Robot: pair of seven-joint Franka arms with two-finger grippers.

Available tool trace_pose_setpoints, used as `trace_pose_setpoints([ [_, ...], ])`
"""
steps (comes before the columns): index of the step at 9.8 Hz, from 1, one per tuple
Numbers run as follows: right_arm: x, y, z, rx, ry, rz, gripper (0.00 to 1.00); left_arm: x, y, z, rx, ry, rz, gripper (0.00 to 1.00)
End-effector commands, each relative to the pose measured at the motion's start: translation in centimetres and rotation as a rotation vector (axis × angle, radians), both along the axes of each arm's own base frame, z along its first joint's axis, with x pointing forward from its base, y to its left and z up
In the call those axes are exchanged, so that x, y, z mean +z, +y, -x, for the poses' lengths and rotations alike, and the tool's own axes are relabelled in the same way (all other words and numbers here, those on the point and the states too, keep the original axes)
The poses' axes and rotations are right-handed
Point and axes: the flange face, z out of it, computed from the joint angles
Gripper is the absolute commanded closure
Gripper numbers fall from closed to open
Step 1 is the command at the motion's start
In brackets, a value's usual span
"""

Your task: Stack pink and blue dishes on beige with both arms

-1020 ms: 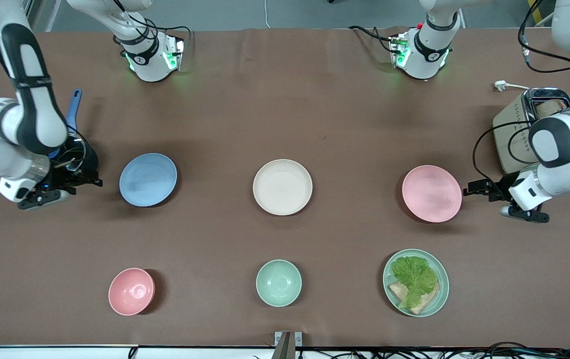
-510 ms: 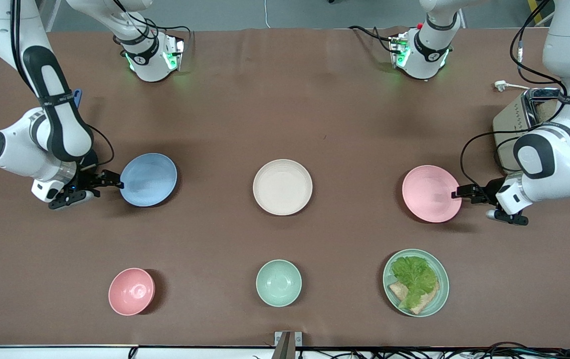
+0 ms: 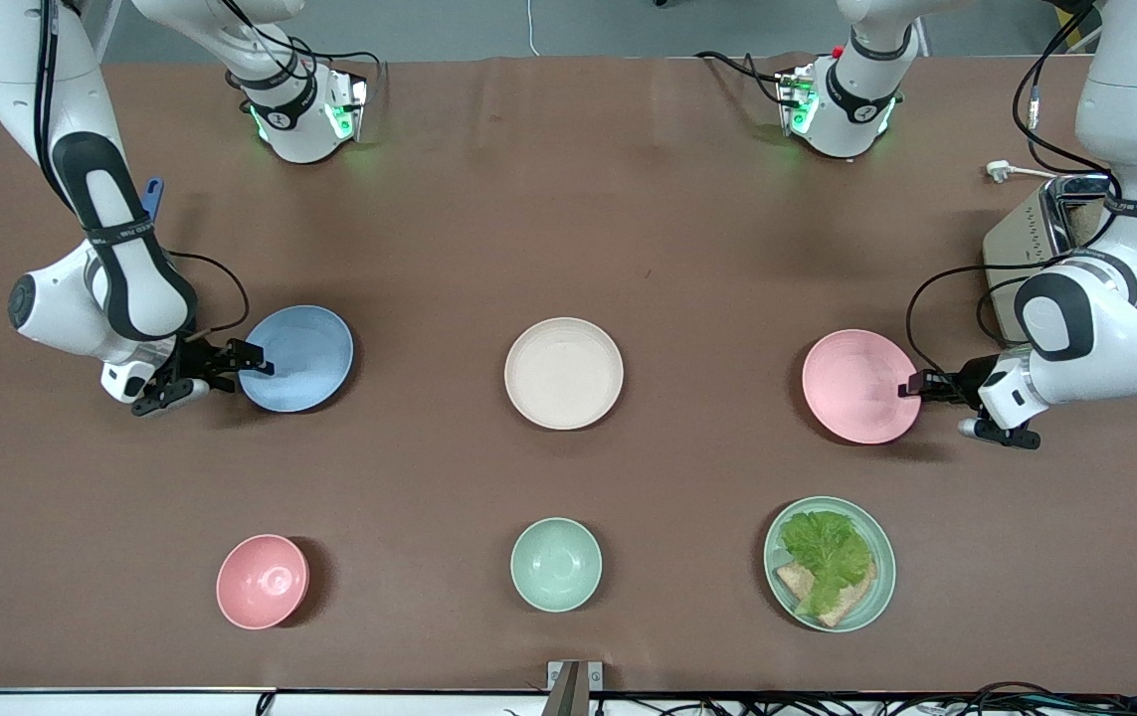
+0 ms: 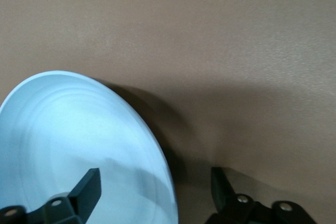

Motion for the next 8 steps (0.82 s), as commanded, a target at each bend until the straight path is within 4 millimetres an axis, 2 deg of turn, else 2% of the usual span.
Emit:
trace_pose_setpoints([
  [1,-0.1,0.5,0.9,0.001,-0.004,-0.019,0.34,-1.9,0.0,0.3,0.0,0.003,0.017,0.85],
  [2,-0.7,0.5,1.2,0.009,0.006,-0.019,0.53,-1.9,-0.2,0.2,-0.003,0.003,0.018,0.9],
  [3,-0.9,0.5,1.2,0.021,0.004,-0.02,0.84,-1.4,-0.3,0.1,-0.003,0.0,0.019,0.96],
  [4,-0.9,0.3,1.2,0.014,0.006,-0.023,0.99,-0.7,-1.6,-0.3,-0.021,-0.007,0.031,0.98],
  [5,-0.7,0.2,1.1,0.01,0.013,-0.033,1.0,1.0,-3.2,-0.7,-0.016,-0.017,0.049,0.99],
  [6,-0.5,0.4,0.9,0.011,0.029,-0.058,1.0,2.9,-5.8,-1.0,0.006,-0.001,0.071,0.99],
  [7,0.1,0.3,0.6,0.014,0.034,-0.079,1.0,4.8,-8.8,-1.5,0.037,0.001,0.076,1.0],
  [8,1.6,0.0,-0.2,0.005,0.037,-0.108,0.99,7.0,-13.7,-2.3,0.086,0.014,0.087,1.0],
])
